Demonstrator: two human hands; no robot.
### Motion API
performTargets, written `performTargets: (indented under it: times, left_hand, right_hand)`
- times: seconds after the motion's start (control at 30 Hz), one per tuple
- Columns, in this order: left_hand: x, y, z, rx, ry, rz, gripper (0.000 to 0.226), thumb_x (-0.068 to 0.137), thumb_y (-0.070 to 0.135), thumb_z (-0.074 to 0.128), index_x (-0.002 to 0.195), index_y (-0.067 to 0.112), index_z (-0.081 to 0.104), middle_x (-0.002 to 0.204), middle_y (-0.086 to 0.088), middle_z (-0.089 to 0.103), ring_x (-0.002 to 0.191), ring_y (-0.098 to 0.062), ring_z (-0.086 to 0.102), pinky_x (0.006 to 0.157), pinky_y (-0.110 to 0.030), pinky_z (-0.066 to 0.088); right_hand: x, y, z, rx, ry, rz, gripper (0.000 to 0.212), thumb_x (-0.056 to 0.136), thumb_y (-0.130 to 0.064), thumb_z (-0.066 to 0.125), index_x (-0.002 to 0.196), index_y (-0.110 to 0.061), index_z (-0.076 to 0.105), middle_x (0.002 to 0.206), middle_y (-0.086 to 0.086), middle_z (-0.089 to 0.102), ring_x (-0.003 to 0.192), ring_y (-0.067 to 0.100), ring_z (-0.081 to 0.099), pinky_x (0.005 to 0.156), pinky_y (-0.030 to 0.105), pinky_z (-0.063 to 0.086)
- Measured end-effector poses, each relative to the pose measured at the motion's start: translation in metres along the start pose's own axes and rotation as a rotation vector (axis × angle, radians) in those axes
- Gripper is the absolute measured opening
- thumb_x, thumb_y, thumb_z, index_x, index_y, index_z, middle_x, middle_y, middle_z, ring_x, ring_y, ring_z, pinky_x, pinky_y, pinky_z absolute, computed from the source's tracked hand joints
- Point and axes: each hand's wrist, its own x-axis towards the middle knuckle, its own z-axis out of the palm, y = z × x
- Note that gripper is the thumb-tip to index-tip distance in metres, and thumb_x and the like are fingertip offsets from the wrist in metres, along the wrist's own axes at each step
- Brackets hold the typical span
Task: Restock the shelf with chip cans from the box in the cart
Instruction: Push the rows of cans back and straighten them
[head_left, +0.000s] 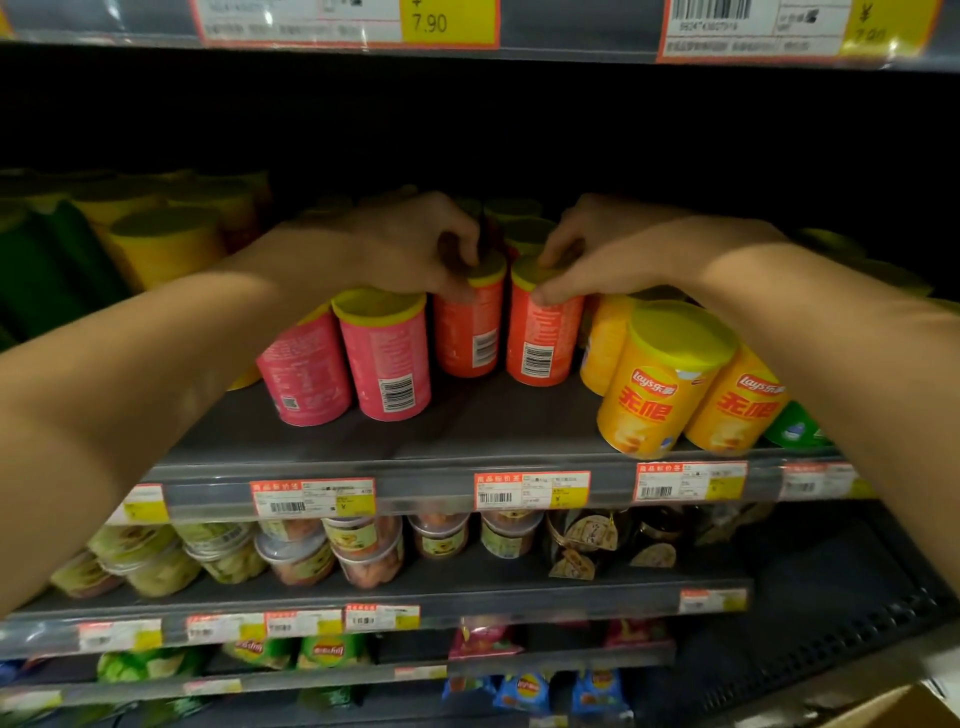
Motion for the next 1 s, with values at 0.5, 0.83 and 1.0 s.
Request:
performTargets:
  times: [0.5, 0.83, 1.0]
  left_hand:
    - [-0.041, 0.010, -0.001, -0.044, -0.055, 0.131, 0.025, 0.081, 0.038, 0.076, 0.099, 0.030, 0.061, 0.111, 0.009, 0.059, 0.102, -0.012, 0.055, 0.088, -0.033, 0.045]
    - [-0.067, 0.016, 0.002, -0.026, 0.002, 0.186, 0.030, 0.081, 0.047, 0.074, 0.104, 0.032, 0.061, 0.091, 0.020, 0.059, 0.080, 0.001, 0.056, 0.067, -0.012, 0.041]
    - [-0.077, 0.018, 0.005, -0.011, 0.009, 0.214, 0.033, 0.081, 0.054, 0.070, 0.105, 0.033, 0.061, 0.099, 0.005, 0.067, 0.084, -0.015, 0.062, 0.078, -0.038, 0.052]
  right_hand:
    - [-0.043, -0.009, 0.003, 0.001, 0.045, -0.019, 0.055, 0.085, -0.054, 0.068, 0.132, -0.028, 0.061, 0.150, -0.002, 0.043, 0.133, 0.022, 0.043, 0.103, 0.032, 0.038]
    - [-0.066, -0.013, 0.007, 0.029, 0.053, 0.001, 0.051, 0.085, -0.051, 0.070, 0.131, -0.033, 0.060, 0.148, -0.002, 0.045, 0.132, 0.023, 0.044, 0.102, 0.035, 0.040]
    - [-0.077, -0.010, 0.009, 0.038, 0.092, -0.051, 0.047, 0.082, -0.054, 0.069, 0.124, -0.032, 0.065, 0.134, -0.007, 0.052, 0.123, 0.017, 0.047, 0.097, 0.033, 0.043]
